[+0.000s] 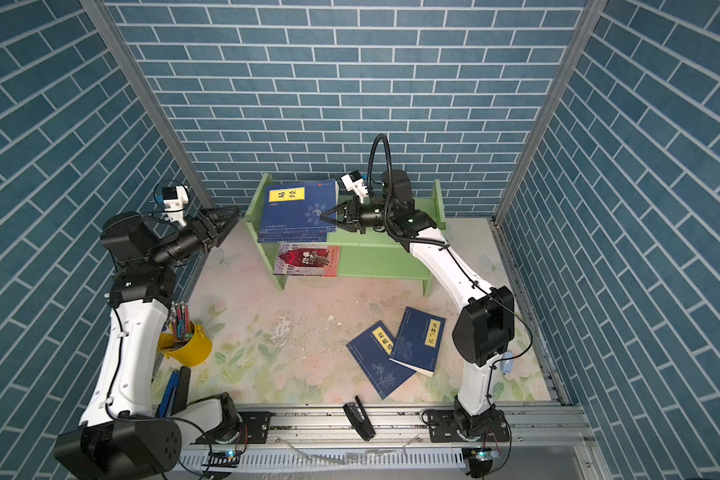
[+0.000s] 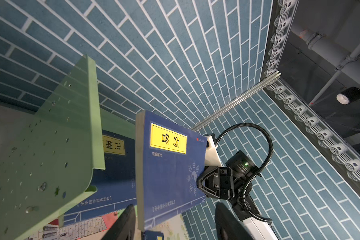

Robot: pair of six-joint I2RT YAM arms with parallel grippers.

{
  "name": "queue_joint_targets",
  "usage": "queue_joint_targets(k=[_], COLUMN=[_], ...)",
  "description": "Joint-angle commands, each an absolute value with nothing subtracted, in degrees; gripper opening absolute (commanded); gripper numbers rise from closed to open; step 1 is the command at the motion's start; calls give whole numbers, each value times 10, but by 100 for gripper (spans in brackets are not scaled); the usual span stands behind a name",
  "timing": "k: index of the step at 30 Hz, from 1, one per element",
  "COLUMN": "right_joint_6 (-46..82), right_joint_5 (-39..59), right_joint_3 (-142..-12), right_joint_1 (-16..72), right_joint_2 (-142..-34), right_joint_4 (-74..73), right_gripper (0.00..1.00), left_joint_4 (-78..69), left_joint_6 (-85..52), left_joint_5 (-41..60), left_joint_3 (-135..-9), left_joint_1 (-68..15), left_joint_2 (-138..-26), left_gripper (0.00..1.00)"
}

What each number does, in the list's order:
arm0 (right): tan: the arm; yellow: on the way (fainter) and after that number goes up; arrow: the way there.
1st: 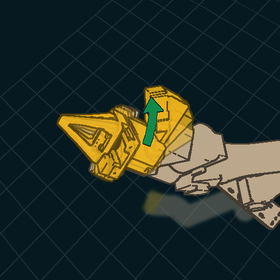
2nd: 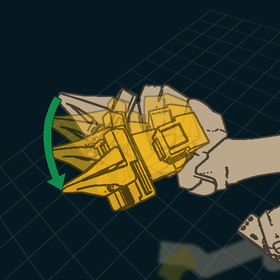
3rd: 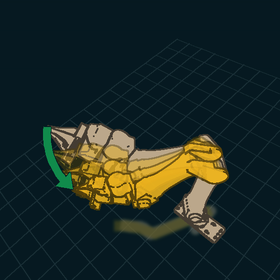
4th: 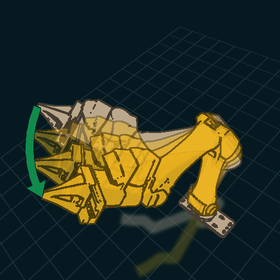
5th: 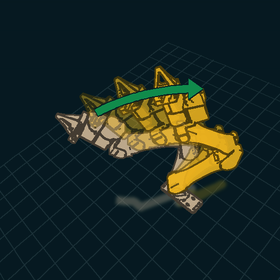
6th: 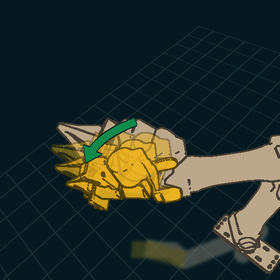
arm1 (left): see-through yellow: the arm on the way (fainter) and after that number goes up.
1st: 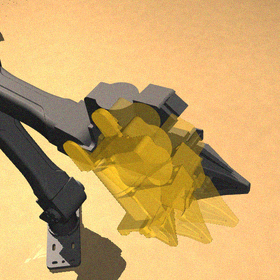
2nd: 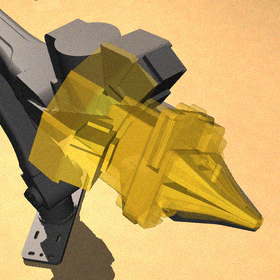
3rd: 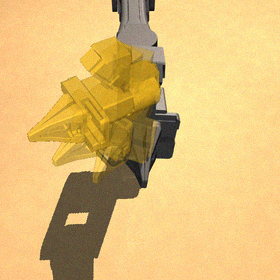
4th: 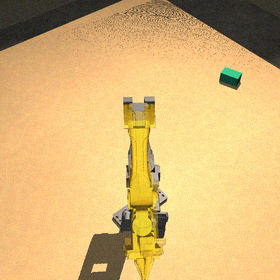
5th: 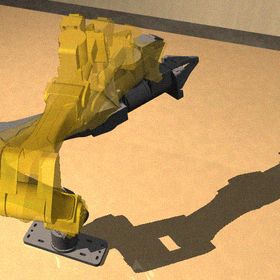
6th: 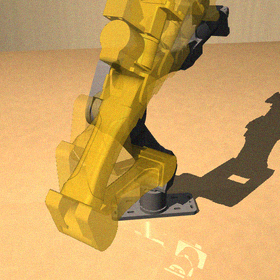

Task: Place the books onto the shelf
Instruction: 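Release the book with the left gripper while the right gripper pushes it deeper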

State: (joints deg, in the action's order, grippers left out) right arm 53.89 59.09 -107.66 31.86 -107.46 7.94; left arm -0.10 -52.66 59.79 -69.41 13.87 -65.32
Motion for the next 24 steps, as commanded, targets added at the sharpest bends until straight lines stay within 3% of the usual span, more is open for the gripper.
queue_joint_targets(k=[1, 7, 18, 24], right_joint_6=[494, 490, 489, 476], right_joint_5=[567, 551, 541, 501], right_joint_3=[-1113, -1170, -1258, -1294], right_joint_1=[322, 331, 350, 353], right_joint_2=[-1102, -1143, -1203, -1220], right_joint_4=[145, 189, 248, 306], right_gripper=[0, 0, 0, 24], left_joint_4=[-22, -101, -116, -123], left_joint_6=[-533, -592, -590, -590], left_joint_5=[621, 629, 633, 631], left_joint_3=[-687, -670, -661, -653], left_joint_1=[141, 139, 136, 134], left_joint_2=[-659, -666, -669, -671], left_gripper=[62, 62, 63, 63])
